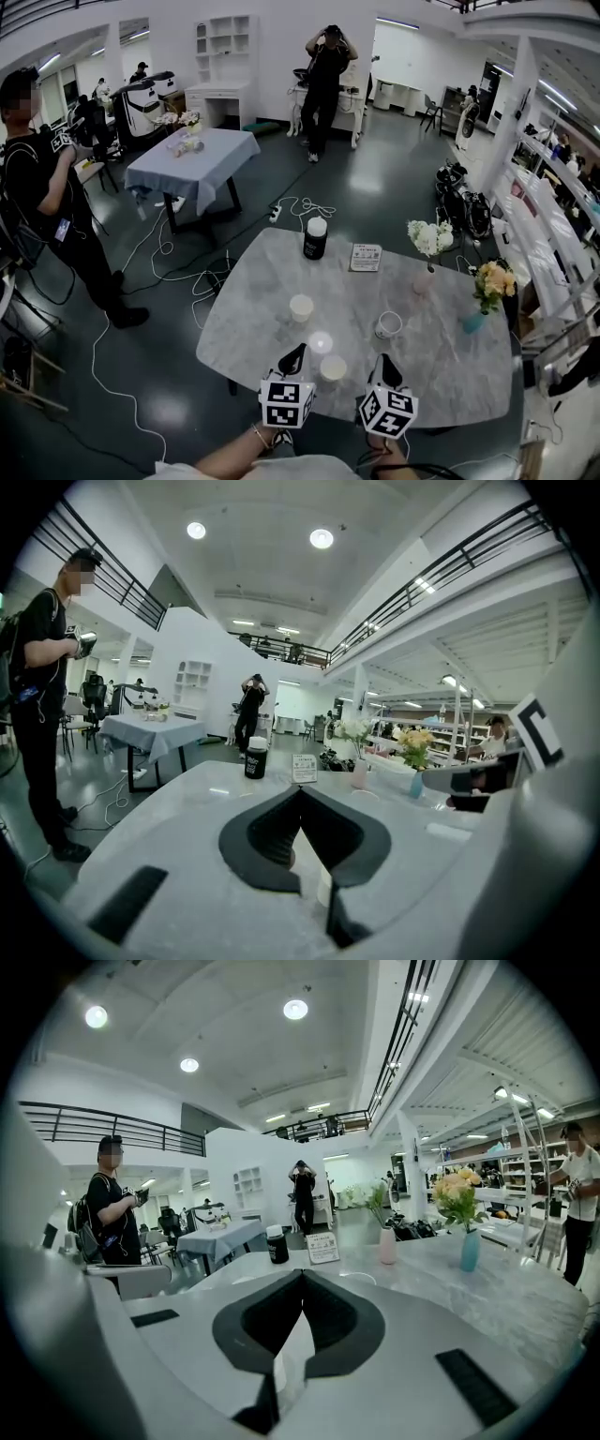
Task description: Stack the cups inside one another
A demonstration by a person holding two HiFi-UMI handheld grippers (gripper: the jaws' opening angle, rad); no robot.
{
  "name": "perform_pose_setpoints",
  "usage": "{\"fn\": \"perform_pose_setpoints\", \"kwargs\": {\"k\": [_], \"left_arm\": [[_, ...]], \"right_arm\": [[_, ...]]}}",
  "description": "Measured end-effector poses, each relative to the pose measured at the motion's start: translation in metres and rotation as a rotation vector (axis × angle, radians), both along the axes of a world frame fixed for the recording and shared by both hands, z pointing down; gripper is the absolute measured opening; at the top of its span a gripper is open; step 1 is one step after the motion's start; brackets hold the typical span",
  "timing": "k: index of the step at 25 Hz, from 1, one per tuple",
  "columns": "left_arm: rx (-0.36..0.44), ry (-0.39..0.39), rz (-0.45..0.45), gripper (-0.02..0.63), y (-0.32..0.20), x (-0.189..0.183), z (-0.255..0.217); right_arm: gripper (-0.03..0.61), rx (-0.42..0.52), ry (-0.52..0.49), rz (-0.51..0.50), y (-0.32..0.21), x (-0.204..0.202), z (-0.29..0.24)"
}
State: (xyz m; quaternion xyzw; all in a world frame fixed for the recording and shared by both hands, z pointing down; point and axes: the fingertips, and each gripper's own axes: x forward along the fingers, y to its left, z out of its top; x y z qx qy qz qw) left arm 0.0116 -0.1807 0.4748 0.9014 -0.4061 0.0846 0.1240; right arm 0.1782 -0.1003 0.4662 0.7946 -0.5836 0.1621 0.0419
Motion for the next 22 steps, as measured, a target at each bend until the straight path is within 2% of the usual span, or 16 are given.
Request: {"fn": "perform_pose_setpoints", "kwargs": {"k": [10,22], "left_arm": [[-0.049,-0.012,0.023,0.003,-0.048,0.01,0.019],[-0.102,-0.036,-0.016,0.003,-0.046,0.031,0.029]], "right_arm": [[0.006,-0.026,-0.019,0.004,-0.044,0.009,0.011],[0.006,-0.068,-0.057,-0.062,-0.054,0.025,0.025]]}}
